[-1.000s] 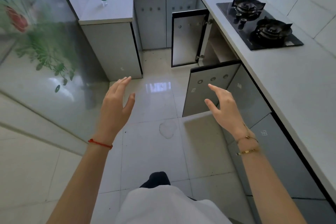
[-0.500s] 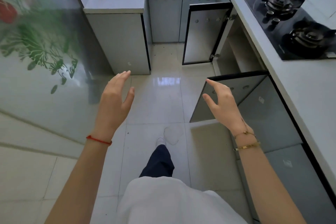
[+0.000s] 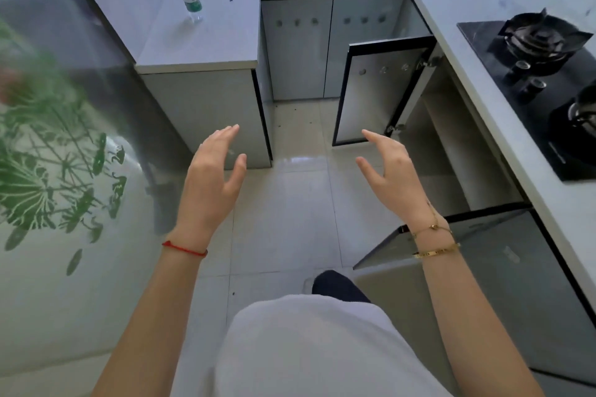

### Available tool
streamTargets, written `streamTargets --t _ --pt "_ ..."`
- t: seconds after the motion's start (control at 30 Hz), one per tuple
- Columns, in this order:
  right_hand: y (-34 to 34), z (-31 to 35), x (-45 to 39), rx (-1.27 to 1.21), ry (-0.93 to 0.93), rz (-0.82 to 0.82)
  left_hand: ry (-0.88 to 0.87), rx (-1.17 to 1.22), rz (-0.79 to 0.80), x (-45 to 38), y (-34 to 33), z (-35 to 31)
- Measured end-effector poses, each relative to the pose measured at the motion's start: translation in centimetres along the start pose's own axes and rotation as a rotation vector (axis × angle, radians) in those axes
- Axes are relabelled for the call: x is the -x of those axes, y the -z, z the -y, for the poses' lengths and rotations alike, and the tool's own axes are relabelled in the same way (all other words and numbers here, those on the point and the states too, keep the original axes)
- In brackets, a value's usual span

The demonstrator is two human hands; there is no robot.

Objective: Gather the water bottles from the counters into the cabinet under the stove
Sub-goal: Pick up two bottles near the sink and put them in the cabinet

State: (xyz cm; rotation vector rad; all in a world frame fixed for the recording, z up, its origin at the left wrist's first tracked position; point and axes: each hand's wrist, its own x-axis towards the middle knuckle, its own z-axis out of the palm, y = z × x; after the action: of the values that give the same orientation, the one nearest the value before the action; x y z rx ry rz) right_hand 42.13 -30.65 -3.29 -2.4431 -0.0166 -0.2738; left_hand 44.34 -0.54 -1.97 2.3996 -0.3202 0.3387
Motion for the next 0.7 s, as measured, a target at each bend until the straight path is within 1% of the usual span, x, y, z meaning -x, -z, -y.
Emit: streamTargets --t 0.17,0.3,0.4,0.6,0.7 --pt "-1.8 -2.5 -7.9 -0.008 -0.014 0.003 0.009 0.0 0.02 -7.6 -2.7 2.0" --pt "-3.3 -4.7 -15.5 -0.016 -0.014 0.027 0.053 0.012 0.031 -14.6 -5.5 3.7" --pt "-3.9 -6.3 -21.9 -0.02 0.01 0.031 0.08 0.012 0.009 -20.0 -7.3 4.8" --pt "-3.3 -8.7 -38.3 -0.023 0.085 0.056 0.133 -0.011 -0.056 -33.3 -9.9 5.5" --pt "-3.4 -9.1 -45.4 -0.009 0.138 0.069 0.163 -0.033 -0.074 -38.6 -10.7 6.4"
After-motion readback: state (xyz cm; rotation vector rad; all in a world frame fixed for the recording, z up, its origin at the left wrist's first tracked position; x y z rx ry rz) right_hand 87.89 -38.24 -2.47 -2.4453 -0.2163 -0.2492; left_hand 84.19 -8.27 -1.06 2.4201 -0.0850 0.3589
